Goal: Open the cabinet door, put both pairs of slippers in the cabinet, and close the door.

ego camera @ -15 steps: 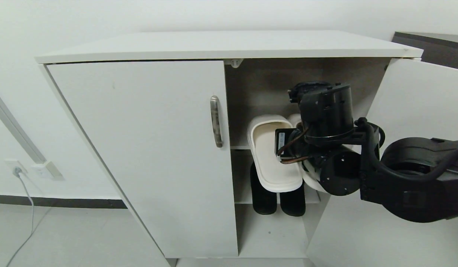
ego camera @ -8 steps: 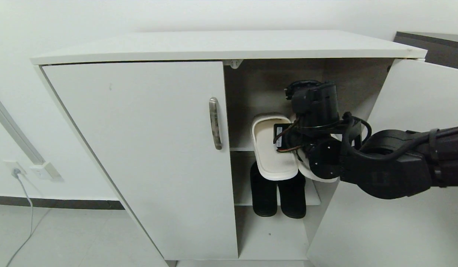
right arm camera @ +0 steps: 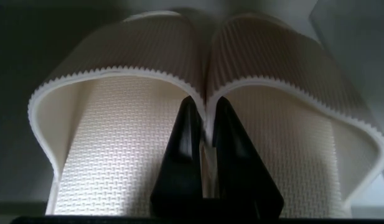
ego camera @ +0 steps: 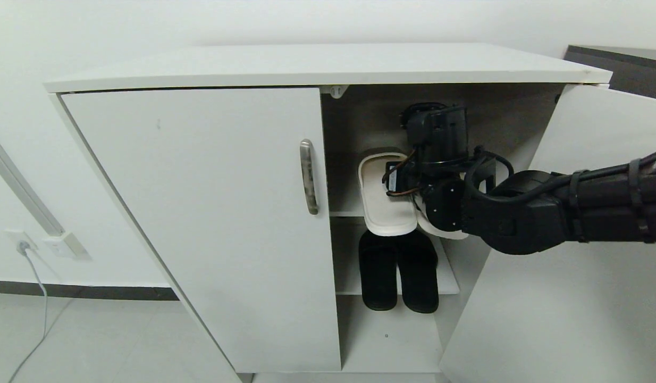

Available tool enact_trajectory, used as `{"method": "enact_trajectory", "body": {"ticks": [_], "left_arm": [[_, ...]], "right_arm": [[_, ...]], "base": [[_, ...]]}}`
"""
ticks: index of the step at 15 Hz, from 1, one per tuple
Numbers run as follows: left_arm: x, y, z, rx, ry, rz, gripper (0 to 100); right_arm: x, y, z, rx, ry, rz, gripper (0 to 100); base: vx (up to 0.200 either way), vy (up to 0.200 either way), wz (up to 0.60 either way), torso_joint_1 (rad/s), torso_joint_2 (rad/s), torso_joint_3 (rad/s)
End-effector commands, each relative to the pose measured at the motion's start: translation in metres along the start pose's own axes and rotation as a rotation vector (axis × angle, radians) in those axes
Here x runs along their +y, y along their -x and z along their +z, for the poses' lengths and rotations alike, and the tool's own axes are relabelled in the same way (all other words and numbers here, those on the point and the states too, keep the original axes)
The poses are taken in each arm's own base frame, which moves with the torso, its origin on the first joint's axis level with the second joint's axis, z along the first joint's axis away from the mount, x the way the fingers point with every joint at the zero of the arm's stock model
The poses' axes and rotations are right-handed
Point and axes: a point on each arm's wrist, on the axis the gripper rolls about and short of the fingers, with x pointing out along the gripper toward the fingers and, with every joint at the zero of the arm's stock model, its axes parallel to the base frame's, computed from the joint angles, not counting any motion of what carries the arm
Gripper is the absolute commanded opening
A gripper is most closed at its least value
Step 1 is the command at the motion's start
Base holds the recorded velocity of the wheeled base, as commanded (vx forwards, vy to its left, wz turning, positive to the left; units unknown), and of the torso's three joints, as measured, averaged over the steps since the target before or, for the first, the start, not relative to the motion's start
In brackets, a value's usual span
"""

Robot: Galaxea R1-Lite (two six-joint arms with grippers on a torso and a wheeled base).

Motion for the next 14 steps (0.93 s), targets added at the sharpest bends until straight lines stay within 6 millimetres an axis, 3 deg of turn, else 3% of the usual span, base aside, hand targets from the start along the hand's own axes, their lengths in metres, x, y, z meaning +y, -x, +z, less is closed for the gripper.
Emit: {"method": "enact_trajectory", "body": {"ticks": [1, 14], "left_arm": [[0.0, 0.0, 0.0, 0.001, 0.001, 0.001, 0], [0.0, 0.0, 0.0, 0.001, 0.001, 0.001, 0]], "right_arm": [[0.0, -0.005, 0.004, -0.008, -0.011, -0.007, 0], [0.002, -0.029, -0.004, 0.007, -0.006, -0.04, 0]], "base": [[0.0, 0.0, 0.0, 0.0, 0.0, 0.0], [0.0, 0.0, 0.0, 0.0, 0.0, 0.0]]}}
